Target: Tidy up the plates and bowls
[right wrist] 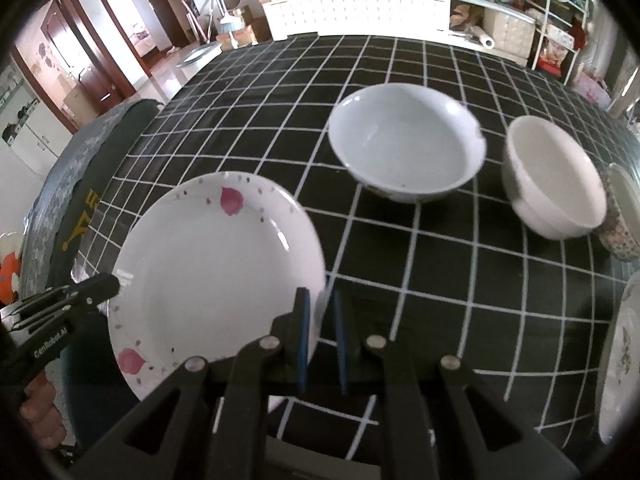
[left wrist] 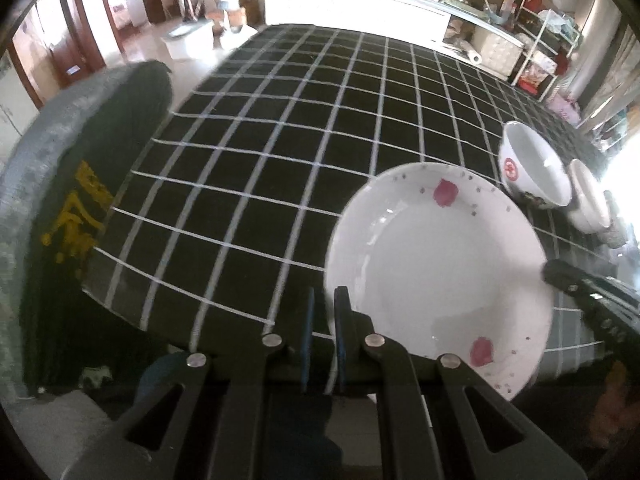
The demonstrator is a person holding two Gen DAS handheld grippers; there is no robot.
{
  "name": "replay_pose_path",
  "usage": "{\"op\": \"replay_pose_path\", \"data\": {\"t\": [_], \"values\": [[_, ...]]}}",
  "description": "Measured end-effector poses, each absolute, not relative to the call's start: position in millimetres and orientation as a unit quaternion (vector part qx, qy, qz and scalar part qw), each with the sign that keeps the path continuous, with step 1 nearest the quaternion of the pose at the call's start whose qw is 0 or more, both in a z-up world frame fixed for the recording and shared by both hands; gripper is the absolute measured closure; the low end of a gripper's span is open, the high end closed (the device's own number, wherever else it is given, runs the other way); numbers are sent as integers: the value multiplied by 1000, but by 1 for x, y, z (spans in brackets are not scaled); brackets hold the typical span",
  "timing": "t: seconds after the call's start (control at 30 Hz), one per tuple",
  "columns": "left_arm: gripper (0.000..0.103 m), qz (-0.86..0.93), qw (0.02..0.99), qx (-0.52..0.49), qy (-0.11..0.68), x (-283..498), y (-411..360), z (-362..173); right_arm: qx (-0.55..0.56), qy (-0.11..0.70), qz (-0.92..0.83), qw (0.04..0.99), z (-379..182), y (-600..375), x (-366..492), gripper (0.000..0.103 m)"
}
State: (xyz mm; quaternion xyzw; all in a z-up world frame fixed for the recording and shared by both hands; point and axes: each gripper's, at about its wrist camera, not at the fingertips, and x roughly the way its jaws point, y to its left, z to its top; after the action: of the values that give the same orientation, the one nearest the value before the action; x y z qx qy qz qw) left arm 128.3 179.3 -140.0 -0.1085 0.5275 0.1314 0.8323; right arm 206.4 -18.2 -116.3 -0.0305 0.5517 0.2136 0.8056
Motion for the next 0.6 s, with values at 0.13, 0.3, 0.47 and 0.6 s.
{"op": "replay_pose_path", "data": {"t": [0.13, 0.3, 0.47, 0.6], "values": [[96, 136, 838, -118, 516, 121, 180, -130, -21, 531, 202, 823, -103, -32, 200, 87], [96, 119, 853, -113, 495, 116, 166, -110, -25, 512, 183, 839, -88, -41, 192, 87], [96, 83, 868, -106, 478, 116, 141, -91, -25, 496, 162, 853, -71, -56, 184, 87], [96, 53, 878, -103, 465, 119, 116, -75, -12, 480, 148, 865, -54, -78, 176, 87]]}}
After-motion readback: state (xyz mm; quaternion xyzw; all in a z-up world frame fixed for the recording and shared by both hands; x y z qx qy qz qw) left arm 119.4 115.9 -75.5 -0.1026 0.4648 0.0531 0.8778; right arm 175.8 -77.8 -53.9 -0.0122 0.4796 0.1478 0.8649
